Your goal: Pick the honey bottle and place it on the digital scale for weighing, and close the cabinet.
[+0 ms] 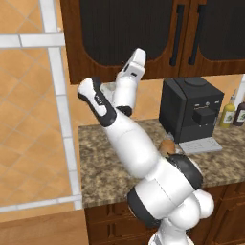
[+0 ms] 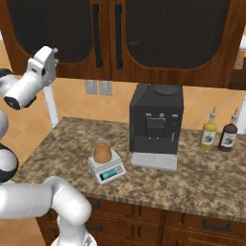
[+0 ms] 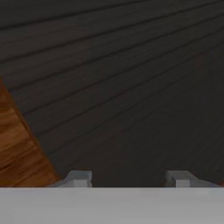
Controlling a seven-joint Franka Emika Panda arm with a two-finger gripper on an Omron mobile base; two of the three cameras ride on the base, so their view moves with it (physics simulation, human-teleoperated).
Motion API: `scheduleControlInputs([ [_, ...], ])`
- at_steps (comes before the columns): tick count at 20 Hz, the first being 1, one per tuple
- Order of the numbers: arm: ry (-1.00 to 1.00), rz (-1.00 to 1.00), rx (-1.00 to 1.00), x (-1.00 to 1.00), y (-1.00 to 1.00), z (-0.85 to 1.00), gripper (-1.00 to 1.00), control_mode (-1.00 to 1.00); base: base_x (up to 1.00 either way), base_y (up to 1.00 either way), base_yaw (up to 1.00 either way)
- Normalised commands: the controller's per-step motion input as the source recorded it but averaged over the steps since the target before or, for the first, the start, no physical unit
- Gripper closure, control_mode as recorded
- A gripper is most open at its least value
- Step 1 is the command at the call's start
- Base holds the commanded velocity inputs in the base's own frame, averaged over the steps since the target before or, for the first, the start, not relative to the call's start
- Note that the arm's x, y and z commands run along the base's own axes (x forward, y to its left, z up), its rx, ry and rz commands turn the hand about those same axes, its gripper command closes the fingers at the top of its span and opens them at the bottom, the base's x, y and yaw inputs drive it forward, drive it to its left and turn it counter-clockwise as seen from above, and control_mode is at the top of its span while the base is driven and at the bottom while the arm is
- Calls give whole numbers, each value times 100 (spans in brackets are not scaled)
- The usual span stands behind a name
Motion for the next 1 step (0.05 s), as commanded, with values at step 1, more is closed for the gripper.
scheduleControlInputs([
  [1, 23, 0, 0, 100, -41, -46, -100, -100, 0, 0, 0],
])
